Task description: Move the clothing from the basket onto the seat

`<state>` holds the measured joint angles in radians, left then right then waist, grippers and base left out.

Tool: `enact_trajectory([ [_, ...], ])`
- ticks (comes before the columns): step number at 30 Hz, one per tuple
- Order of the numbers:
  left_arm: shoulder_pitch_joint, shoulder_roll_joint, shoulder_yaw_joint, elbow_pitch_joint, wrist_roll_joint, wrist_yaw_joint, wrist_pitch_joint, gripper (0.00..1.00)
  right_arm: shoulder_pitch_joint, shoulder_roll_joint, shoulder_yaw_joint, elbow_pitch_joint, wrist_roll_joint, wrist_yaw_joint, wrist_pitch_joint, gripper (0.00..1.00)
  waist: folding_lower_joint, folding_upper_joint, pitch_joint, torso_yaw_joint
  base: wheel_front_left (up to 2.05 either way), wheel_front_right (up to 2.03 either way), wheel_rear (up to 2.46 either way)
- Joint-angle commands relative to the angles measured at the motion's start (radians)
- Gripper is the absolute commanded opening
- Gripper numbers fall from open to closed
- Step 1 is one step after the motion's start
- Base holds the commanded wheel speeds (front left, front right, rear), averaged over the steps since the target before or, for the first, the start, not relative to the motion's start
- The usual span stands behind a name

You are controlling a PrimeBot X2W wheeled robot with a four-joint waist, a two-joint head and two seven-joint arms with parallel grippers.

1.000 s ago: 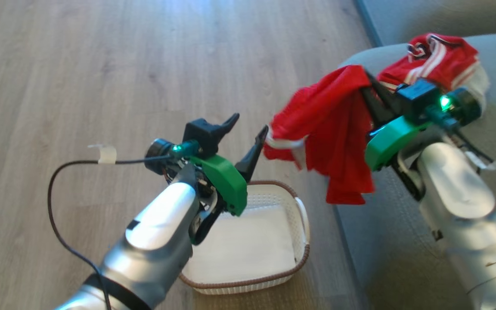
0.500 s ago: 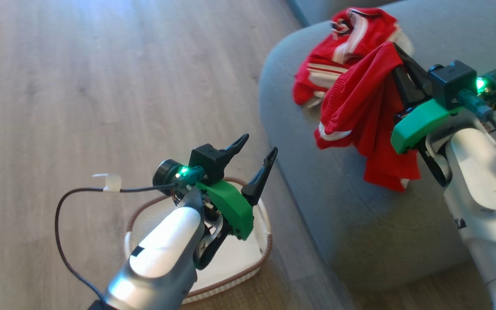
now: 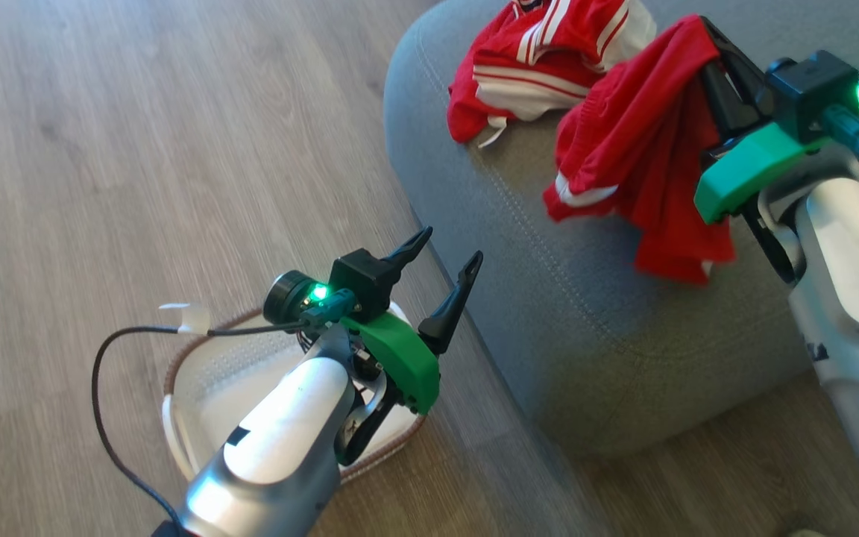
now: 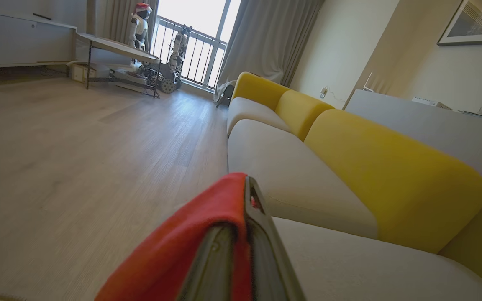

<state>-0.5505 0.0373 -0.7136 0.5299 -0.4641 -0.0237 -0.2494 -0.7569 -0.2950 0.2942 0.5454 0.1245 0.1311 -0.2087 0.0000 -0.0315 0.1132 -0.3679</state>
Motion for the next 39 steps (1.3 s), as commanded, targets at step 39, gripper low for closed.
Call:
enact_trajectory([
  [39,-0.308,0.022,-0.053,-0.197,0.121,0.002,0.015,1.00,-0.525,-0.226,-0.258,0.472,-0.123,0.000,0.071,0.00,0.0000,0.0000,0.468,0.258,0.00,0.00,0.00],
])
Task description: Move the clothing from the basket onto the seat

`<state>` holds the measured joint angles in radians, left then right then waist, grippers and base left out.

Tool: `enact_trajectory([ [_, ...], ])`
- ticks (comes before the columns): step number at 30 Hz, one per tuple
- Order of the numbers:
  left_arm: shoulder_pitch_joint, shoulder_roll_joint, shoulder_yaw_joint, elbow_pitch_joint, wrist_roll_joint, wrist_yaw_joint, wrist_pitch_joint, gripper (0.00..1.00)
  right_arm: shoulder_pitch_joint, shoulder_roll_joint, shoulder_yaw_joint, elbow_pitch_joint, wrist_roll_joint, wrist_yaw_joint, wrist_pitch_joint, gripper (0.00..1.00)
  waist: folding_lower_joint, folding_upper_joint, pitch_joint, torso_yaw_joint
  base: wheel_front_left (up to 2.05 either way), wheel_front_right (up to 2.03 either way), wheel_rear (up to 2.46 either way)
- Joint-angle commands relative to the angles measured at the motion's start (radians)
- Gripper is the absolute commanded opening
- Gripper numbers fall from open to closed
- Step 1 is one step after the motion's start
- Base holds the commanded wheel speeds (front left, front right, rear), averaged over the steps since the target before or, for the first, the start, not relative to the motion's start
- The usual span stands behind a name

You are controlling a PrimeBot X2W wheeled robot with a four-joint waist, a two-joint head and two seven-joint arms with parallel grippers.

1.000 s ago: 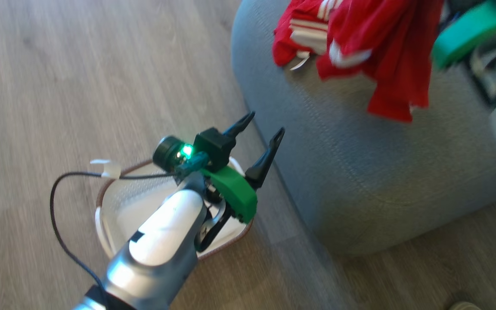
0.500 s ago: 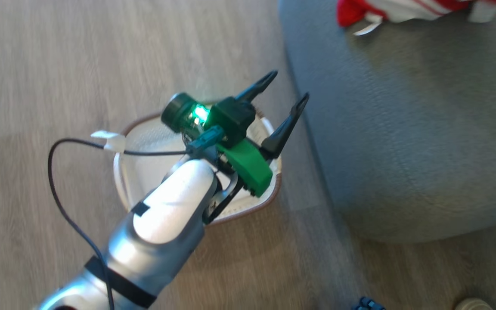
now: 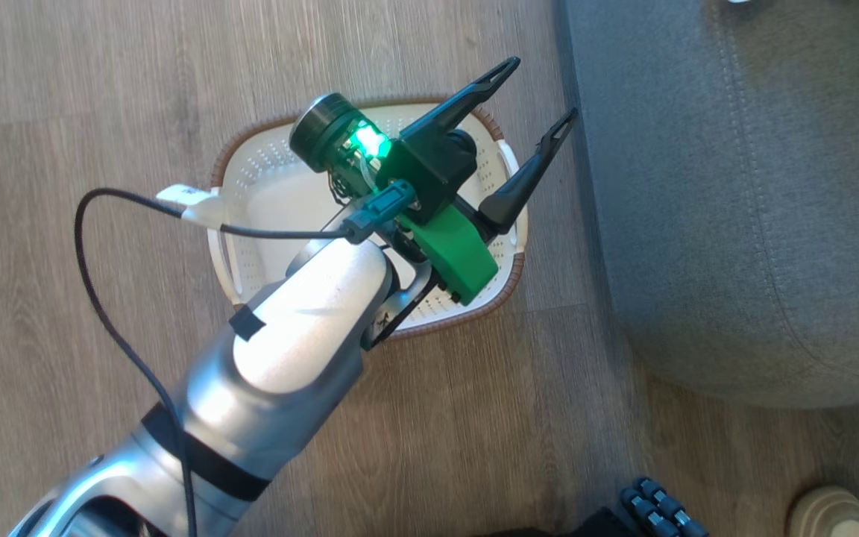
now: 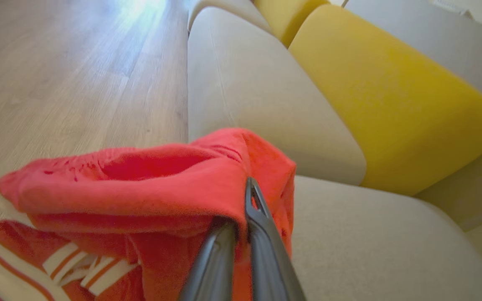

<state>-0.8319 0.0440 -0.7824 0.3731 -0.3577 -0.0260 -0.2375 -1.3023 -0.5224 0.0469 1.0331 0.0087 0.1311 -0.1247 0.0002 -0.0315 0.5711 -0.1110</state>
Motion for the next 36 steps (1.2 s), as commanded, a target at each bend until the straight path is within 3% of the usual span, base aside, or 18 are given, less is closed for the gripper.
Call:
enact_trajectory([
  [1,-0.026,0.017,0.015,-0.042,0.014,0.005,0.005,1.00,0.026,0.008,-0.023,0.001,-0.011,0.000,-0.022,0.00,-0.0002,0.0000,0.014,-0.002,0.00,0.00,0.00],
  [8,-0.023,0.032,0.014,-0.045,0.009,0.008,0.011,1.00,0.041,0.046,-0.063,0.060,-0.054,0.000,-0.073,0.00,-0.0002,0.0000,0.018,-0.018,0.00,0.00,0.00],
  [11,-0.018,0.037,0.016,-0.044,0.002,0.010,0.014,1.00,0.042,0.065,-0.073,0.073,-0.072,0.000,-0.094,0.55,-0.0002,0.0000,0.011,-0.028,0.00,0.00,0.00],
  [12,-0.016,0.039,0.016,-0.043,-0.001,0.010,0.015,1.00,0.044,0.069,-0.075,0.076,-0.077,0.000,-0.100,0.87,-0.0002,0.0000,0.007,-0.031,0.00,0.00,0.00],
  [13,-0.015,0.041,0.017,-0.042,-0.004,0.010,0.015,1.00,0.045,0.073,-0.074,0.079,-0.081,0.000,-0.105,1.00,-0.0002,0.0000,0.002,-0.034,0.00,0.00,0.00],
  [24,0.021,0.046,0.034,-0.016,-0.052,0.012,0.009,1.00,0.085,0.081,-0.004,0.054,-0.067,0.000,-0.135,1.00,-0.0002,0.0000,-0.097,-0.054,0.00,0.00,0.00],
  [36,0.098,0.042,0.089,0.023,-0.118,0.028,-0.016,1.00,0.177,0.080,0.147,-0.068,0.079,0.000,-0.137,1.00,-0.0002,0.0000,-0.253,-0.016,0.00,0.00,0.00],
])
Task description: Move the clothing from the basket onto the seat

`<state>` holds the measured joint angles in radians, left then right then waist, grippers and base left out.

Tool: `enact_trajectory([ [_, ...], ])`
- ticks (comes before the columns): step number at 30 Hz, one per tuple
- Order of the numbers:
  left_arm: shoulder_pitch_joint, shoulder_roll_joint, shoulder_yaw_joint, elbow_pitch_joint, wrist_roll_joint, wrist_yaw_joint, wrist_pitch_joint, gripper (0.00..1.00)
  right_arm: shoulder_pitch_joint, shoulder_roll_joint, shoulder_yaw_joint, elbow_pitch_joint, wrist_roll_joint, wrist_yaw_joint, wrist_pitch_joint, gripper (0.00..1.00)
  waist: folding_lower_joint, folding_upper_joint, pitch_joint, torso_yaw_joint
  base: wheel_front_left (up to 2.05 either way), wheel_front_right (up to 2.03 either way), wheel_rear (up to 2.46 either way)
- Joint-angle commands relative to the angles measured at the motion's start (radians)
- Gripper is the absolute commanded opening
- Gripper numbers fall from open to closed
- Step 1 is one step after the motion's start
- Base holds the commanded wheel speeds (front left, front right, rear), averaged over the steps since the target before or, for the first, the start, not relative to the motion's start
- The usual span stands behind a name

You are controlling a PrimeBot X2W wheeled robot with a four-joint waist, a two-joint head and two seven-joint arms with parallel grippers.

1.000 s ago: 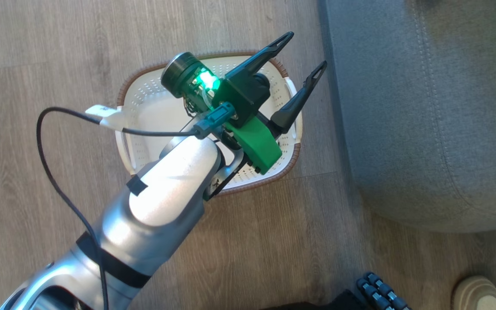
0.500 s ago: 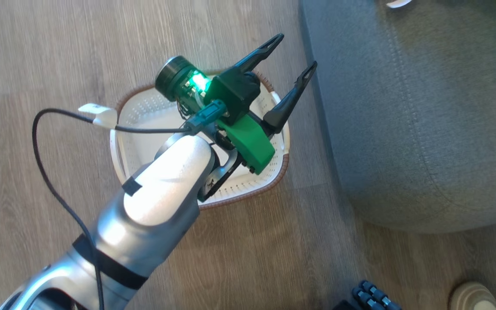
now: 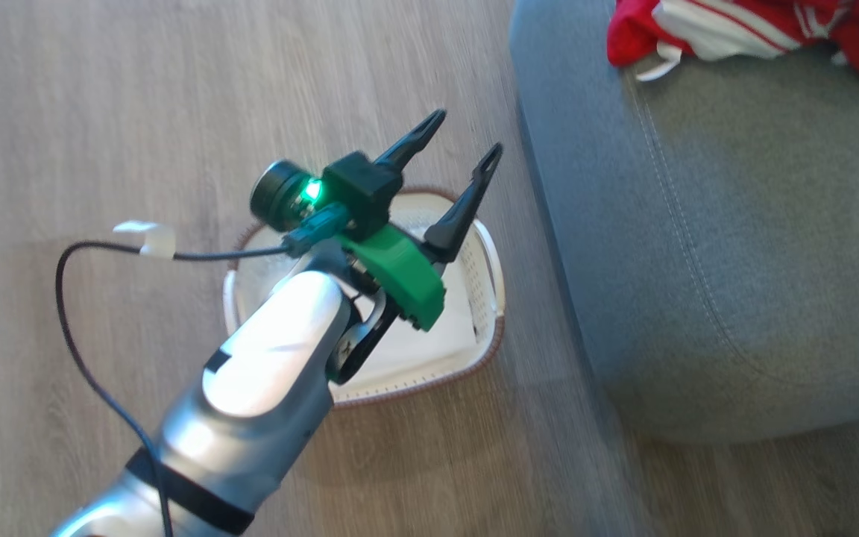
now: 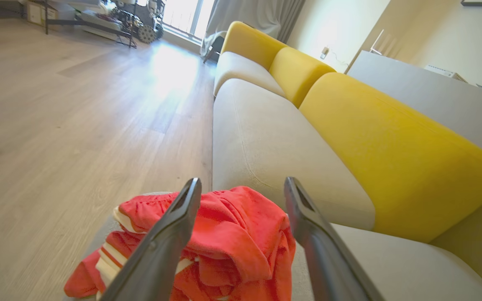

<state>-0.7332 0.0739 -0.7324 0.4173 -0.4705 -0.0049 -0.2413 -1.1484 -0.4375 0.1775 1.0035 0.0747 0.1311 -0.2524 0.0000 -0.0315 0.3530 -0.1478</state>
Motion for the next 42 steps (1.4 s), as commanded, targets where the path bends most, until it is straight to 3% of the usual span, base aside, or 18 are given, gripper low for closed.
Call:
enact_trajectory([
  [1,0.008,0.013,0.045,-0.019,-0.010,0.009,-0.013,1.00,0.034,-0.004,0.027,-0.050,0.025,0.000,-0.009,1.00,0.0000,0.0000,-0.047,0.028,0.00,0.00,0.00],
  [14,0.131,0.048,0.163,-0.006,-0.037,0.052,-0.020,1.00,0.214,0.052,0.034,-0.213,0.079,0.000,-0.009,1.00,0.0000,0.0000,-0.148,0.115,0.00,0.00,0.00],
  [21,0.241,0.082,0.273,-0.045,-0.023,0.078,-0.020,1.00,0.370,0.141,-0.075,-0.347,0.037,0.000,-0.009,1.00,0.0000,0.0000,-0.193,0.165,0.00,0.00,0.00],
  [31,0.446,0.136,0.417,-0.147,0.032,0.129,-0.020,1.00,0.630,0.329,-0.196,-0.581,-0.069,0.000,-0.001,1.00,0.0000,0.0000,-0.253,0.209,0.00,0.00,0.00],
  [42,0.641,0.165,0.483,-0.255,0.086,0.175,-0.020,1.00,0.878,0.386,-0.199,-0.805,-0.062,0.000,0.029,1.00,0.0000,0.0000,-0.305,0.222,0.00,0.00,0.00],
])
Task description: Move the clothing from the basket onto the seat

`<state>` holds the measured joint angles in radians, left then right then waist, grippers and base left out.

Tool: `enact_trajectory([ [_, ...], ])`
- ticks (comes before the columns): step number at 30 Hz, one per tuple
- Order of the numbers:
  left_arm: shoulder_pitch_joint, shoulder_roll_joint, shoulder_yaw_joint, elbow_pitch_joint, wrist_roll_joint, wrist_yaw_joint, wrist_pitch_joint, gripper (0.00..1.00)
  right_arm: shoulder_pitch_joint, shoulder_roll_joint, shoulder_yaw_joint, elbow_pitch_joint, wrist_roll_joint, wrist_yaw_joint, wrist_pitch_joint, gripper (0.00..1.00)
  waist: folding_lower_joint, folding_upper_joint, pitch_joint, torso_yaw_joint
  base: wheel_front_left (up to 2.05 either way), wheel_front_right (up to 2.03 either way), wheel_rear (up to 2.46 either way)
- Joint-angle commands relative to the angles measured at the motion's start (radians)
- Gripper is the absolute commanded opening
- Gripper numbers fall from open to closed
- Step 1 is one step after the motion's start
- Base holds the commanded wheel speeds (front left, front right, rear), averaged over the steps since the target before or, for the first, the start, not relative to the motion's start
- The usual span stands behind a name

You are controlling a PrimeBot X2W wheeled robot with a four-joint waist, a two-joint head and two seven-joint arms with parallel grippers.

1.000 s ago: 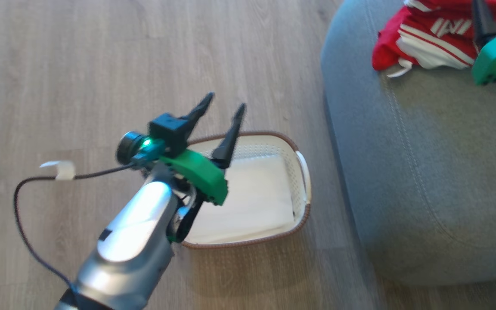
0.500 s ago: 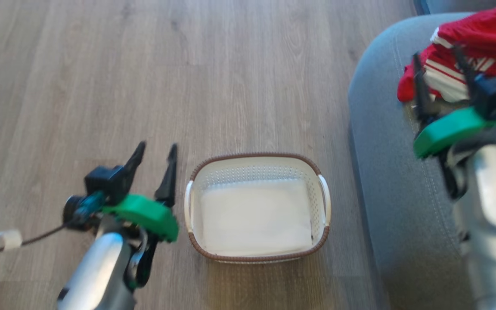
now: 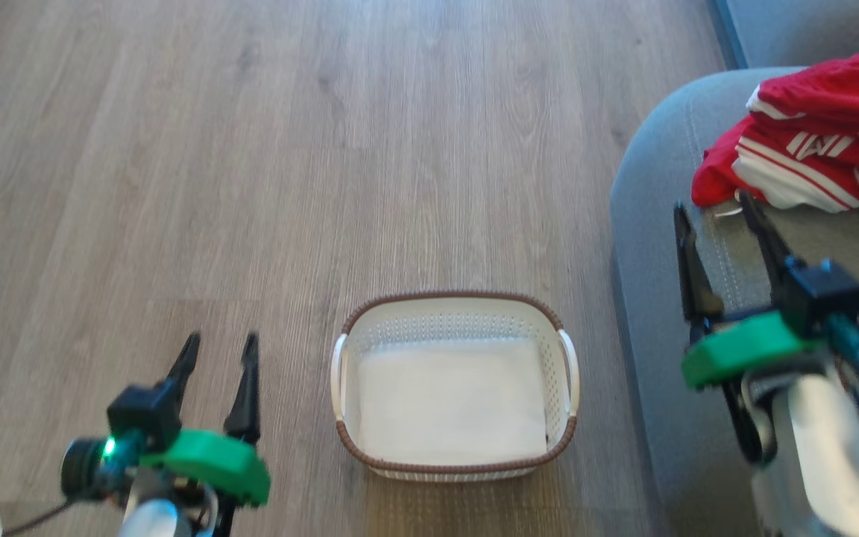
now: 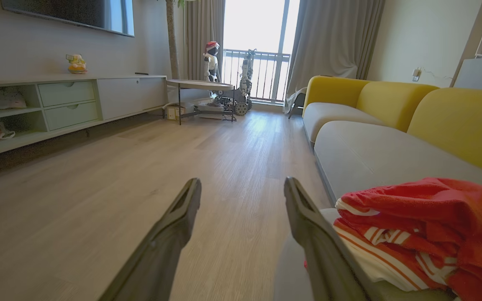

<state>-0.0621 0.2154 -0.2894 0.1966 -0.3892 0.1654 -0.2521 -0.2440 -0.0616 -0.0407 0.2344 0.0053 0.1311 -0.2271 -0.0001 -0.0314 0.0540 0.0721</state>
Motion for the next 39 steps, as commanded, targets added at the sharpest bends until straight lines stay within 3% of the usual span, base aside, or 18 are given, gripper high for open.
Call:
enact_trajectory([
  [1,-0.011,0.023,0.045,-0.039,0.004,0.008,-0.010,1.00,-0.003,0.011,0.027,-0.050,0.022,0.000,0.005,1.00,0.0001,0.0000,-0.013,0.003,0.00,0.00,0.00],
  [20,0.115,-0.015,0.073,-0.065,0.047,0.011,-0.010,1.00,0.274,0.011,0.047,-0.180,0.140,0.000,0.002,1.00,0.0001,0.0000,-0.064,0.025,0.00,0.00,0.00],
  [39,0.127,-0.039,0.126,-0.074,0.074,-0.014,-0.010,1.00,0.311,0.011,0.020,-0.141,0.134,0.000,-0.009,1.00,0.0001,0.0000,-0.068,0.012,0.00,0.00,0.00],
])
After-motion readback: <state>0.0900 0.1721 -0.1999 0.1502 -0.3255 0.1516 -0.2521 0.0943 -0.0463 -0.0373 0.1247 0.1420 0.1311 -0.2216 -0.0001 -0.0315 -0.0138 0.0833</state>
